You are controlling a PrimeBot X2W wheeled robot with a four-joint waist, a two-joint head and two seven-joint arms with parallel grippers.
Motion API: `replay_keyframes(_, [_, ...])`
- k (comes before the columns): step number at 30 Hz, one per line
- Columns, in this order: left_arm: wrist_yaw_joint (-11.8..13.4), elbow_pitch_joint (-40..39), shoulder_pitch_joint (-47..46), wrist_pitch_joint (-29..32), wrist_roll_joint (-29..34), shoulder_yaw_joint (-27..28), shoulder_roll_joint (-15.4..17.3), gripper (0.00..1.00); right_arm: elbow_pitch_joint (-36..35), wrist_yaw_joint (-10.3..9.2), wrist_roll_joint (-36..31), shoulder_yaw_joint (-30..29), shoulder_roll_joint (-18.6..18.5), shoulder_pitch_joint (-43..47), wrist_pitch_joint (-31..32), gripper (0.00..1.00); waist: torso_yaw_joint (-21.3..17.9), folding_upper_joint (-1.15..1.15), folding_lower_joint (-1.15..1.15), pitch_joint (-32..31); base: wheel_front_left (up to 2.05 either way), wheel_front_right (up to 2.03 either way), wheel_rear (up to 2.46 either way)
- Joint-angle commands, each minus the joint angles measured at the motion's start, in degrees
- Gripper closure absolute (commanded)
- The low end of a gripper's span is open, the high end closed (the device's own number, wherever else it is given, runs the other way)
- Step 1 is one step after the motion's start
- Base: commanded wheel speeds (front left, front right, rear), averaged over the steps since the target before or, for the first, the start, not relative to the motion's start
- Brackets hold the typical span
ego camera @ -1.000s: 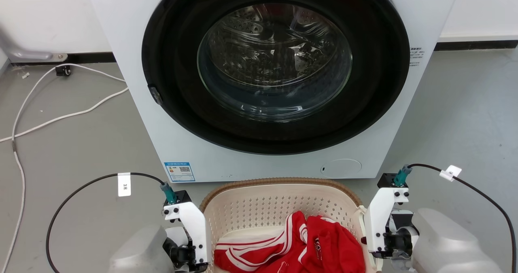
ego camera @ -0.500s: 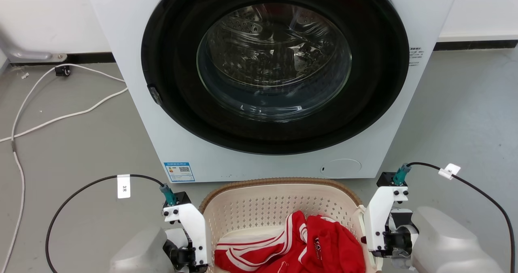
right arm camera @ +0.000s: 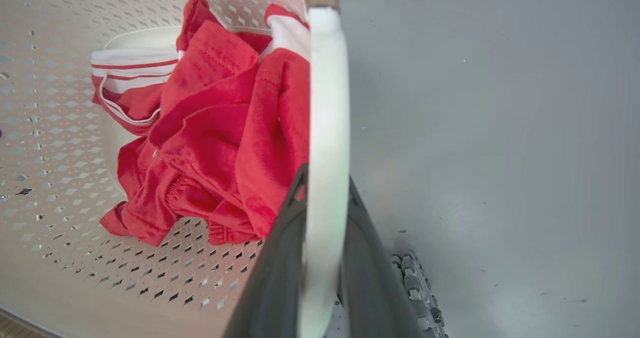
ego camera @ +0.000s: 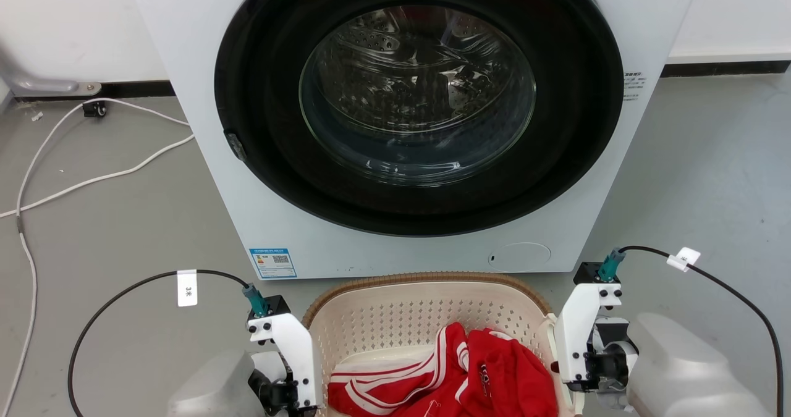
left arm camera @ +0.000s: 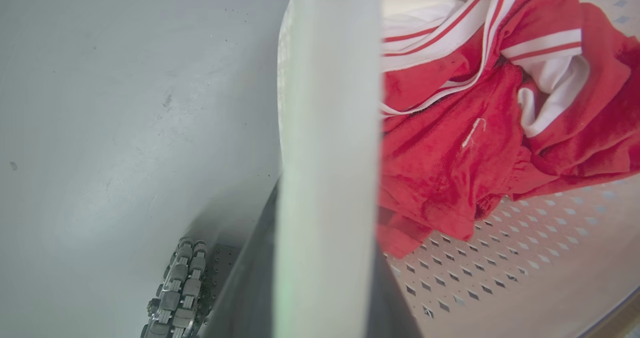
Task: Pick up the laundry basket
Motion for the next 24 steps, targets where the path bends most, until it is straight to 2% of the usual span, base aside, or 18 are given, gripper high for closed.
replay_keyframes(1, [-0.81, -0.37, 0.41, -0.17, -0.52, -0.11, -0.77, 1.00, -0.04, 0.18, 0.24, 0.16, 0.55, -0.93, 0.00, 1.00, -0.03, 0.00, 0.00, 0.00, 0.00, 0.00, 0.00])
replay_keyframes(24, [-0.81, -0.14, 0.32, -0.50, -1.48, -0.90, -0.69, 1.00, 0.18, 0.18, 1.18, 0.52, 0.84, -0.77, 0.26, 1.00, 0.01, 0.00, 0.00, 0.10, 0.00, 0.00, 0.00])
